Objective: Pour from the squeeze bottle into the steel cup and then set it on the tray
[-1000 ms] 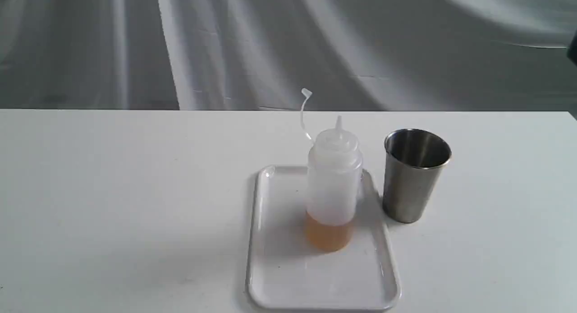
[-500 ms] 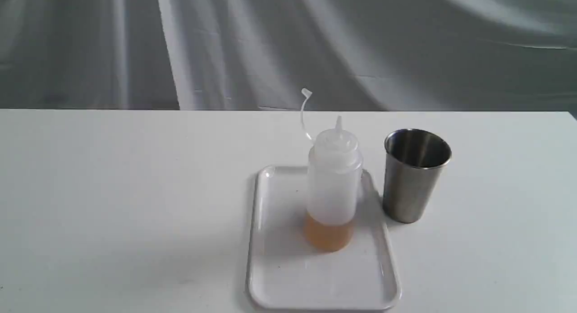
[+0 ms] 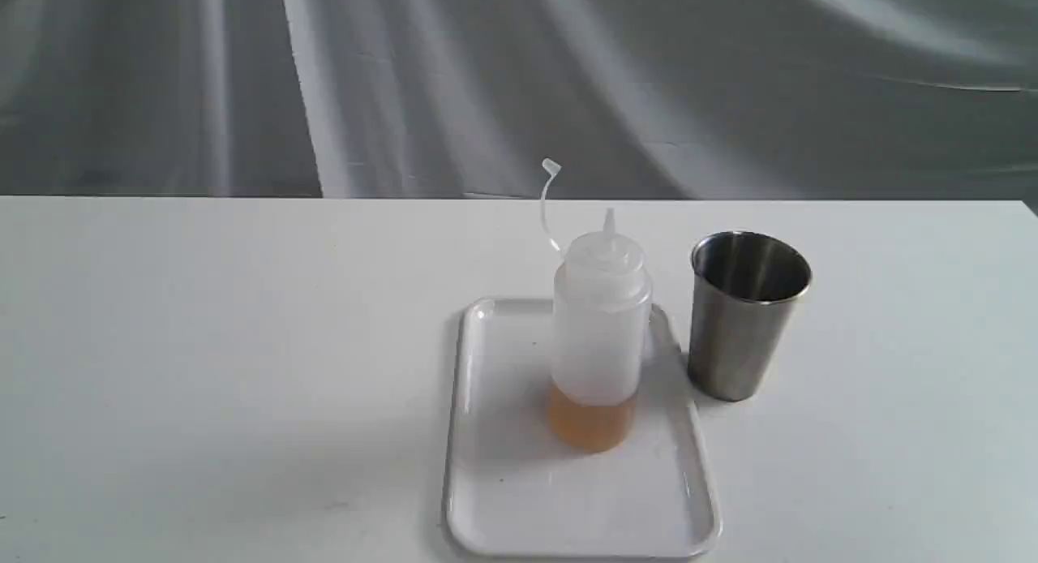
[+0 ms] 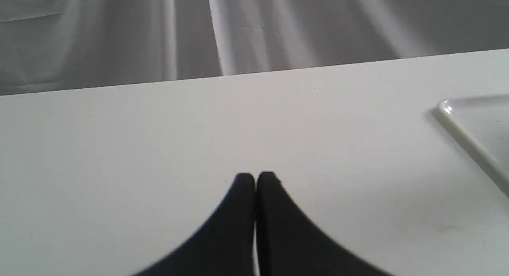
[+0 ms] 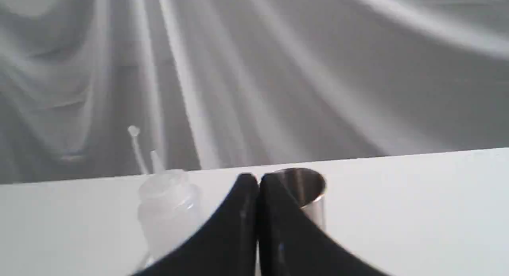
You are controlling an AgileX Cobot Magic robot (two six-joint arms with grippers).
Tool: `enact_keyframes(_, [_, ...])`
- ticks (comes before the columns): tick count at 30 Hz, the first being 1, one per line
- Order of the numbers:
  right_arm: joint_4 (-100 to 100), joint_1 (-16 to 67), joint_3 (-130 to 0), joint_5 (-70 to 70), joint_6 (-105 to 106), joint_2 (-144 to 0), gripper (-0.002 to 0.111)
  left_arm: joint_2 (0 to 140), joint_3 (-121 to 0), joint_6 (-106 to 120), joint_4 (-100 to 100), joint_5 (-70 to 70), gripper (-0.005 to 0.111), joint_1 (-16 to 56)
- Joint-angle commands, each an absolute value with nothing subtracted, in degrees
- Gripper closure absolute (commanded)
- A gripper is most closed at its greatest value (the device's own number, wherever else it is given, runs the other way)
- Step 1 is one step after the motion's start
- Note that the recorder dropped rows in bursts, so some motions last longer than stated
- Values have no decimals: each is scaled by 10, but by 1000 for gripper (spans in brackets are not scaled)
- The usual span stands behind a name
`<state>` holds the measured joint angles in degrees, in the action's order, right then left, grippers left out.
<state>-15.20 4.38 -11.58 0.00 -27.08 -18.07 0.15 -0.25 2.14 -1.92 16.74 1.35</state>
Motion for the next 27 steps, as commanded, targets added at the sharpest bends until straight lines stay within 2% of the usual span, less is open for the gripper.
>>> enact_keyframes(1, [-144, -4, -101, -24, -272, -152, 108, 0, 0, 19, -19, 163, 107, 13])
enact_keyframes(12, [-165, -94, -33, -23, -272, -90, 108, 0, 0, 18, -19, 163, 107, 13])
enact_keyframes(27, [-189, -102, 0, 12, -272, -54, 108, 0, 0, 19, -19, 163, 107, 13])
